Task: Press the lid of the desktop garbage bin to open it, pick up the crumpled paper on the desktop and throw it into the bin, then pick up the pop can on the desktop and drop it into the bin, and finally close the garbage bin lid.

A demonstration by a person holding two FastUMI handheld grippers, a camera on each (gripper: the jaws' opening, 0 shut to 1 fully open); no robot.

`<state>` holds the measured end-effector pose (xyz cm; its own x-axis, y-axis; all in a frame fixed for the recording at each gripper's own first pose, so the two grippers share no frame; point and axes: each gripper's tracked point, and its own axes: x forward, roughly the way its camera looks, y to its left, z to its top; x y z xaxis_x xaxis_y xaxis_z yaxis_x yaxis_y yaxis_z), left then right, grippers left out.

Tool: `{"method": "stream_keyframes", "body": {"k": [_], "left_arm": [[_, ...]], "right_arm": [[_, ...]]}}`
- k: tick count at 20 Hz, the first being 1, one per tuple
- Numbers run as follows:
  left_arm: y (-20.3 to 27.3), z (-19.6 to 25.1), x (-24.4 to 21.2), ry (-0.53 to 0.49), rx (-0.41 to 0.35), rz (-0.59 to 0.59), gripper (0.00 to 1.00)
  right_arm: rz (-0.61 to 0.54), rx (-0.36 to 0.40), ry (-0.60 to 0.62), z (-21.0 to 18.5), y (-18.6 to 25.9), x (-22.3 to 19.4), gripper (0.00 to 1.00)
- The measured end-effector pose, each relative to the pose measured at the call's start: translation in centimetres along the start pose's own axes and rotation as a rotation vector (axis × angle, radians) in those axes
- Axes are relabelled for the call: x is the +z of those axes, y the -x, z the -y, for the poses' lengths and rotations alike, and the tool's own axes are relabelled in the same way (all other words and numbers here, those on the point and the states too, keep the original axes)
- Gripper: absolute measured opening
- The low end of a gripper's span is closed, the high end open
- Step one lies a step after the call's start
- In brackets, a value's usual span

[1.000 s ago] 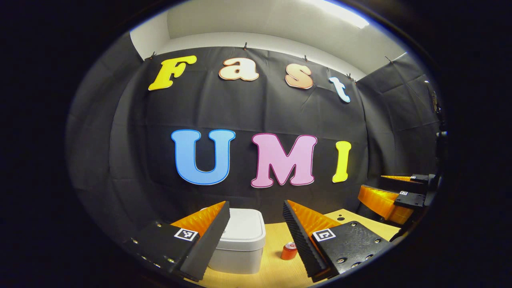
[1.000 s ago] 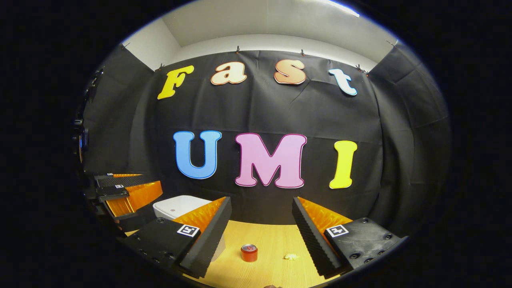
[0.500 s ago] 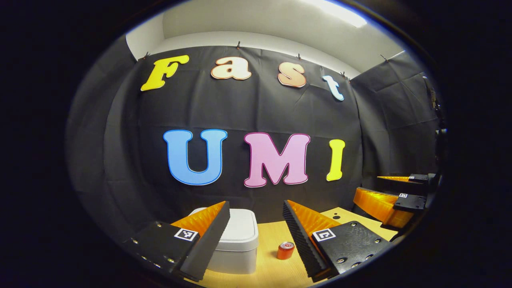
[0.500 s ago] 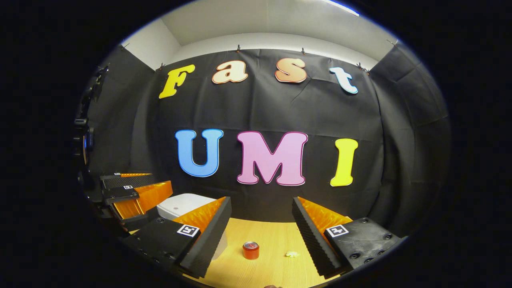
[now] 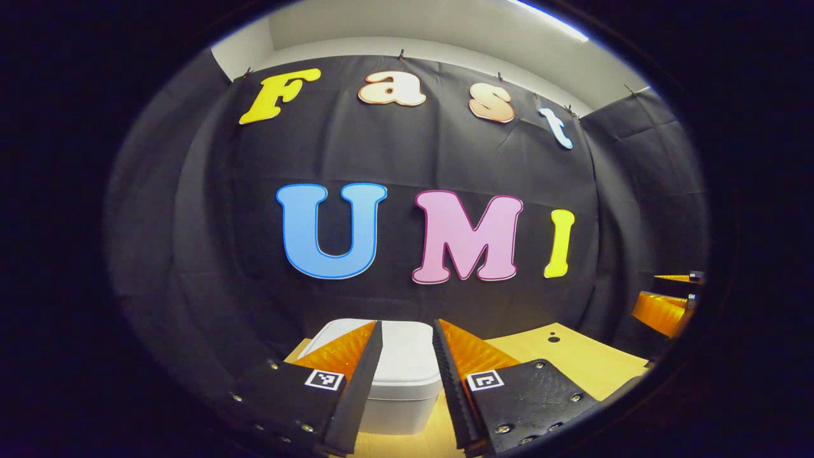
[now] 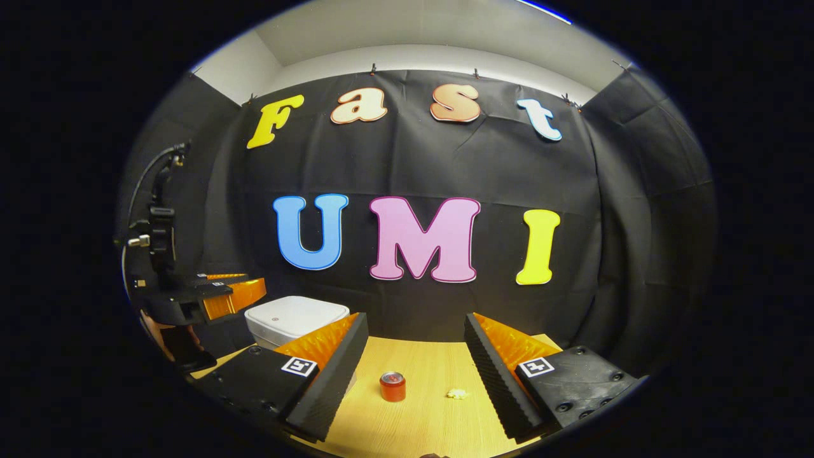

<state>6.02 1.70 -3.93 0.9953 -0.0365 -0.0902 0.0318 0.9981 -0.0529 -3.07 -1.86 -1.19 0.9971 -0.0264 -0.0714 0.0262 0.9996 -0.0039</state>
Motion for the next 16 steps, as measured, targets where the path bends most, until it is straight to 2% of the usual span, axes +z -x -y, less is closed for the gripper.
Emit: {"method": "stream_keyframes", "body": {"k": [1, 2, 3, 4, 5, 6, 10, 16], "left_arm": [[-0.6, -1.0, -0.7, -0.001, 0.024, -0.013, 0.55], [-1.1, -1.9, -1.1, 0.000, 0.045, -0.025, 0.35], [-1.6, -2.4, -1.8, 0.002, 0.056, -0.039, 0.30], [-2.1, -3.2, -2.1, 0.004, 0.073, -0.048, 0.18], [-2.5, -4.0, -2.5, 0.009, 0.087, -0.055, 0.13], [-3.2, -4.0, -2.9, 0.016, 0.072, -0.066, 0.04], [-5.4, -3.4, -6.1, -0.014, -0.016, -0.146, 0.01], [-6.9, -3.3, -7.9, -0.018, -0.030, -0.197, 0.01]], "right_arm": [[-0.003, -0.005, 0.001, 0.1, 0.1, -0.1, 0.98], [-0.006, -0.010, 0.005, 0.2, 0.2, -0.2, 0.99], [-0.008, -0.014, 0.008, 0.3, 0.4, -0.2, 0.99], [-0.008, -0.019, 0.009, 0.4, 0.5, -0.3, 0.99], [-0.006, -0.026, 0.010, 0.6, 0.6, -0.2, 0.99], [-0.005, -0.035, 0.011, 0.8, 0.8, -0.2, 0.99], [-0.018, -0.075, 0.012, 1.8, 1.1, -0.7, 0.98], [-0.047, -0.121, 0.012, 2.8, 1.6, -1.5, 0.99]]}}
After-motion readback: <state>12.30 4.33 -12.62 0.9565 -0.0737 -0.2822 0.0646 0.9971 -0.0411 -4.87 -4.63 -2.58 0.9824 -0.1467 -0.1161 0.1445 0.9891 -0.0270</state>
